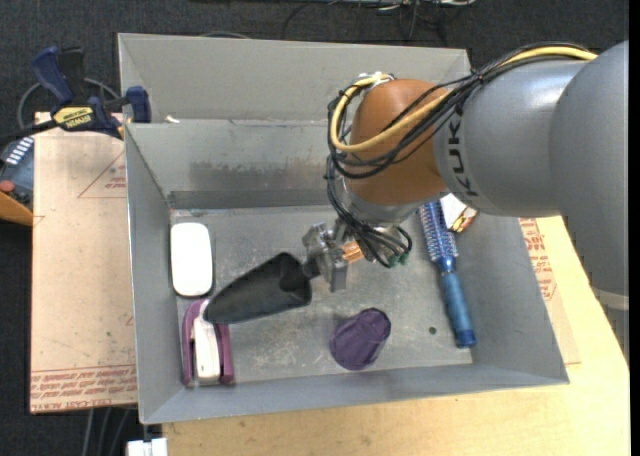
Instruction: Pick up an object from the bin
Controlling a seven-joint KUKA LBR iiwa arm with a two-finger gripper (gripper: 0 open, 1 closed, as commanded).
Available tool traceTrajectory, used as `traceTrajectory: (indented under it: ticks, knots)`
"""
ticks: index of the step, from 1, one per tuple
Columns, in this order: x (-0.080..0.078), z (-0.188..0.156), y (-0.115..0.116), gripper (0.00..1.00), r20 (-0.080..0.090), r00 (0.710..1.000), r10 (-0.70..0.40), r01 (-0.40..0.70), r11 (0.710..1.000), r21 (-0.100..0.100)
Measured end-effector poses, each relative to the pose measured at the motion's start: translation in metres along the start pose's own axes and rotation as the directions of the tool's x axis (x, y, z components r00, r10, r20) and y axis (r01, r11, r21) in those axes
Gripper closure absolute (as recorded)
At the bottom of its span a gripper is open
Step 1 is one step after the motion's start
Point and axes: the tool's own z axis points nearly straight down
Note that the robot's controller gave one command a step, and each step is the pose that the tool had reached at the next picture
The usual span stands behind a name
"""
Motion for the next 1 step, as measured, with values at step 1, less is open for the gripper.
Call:
traceTrajectory:
  ticks: [1]
  knots:
    - [-0.001,-0.0072,-0.0002,1.0,0.003,1.0,0.0,0.0,1.0,0.001]
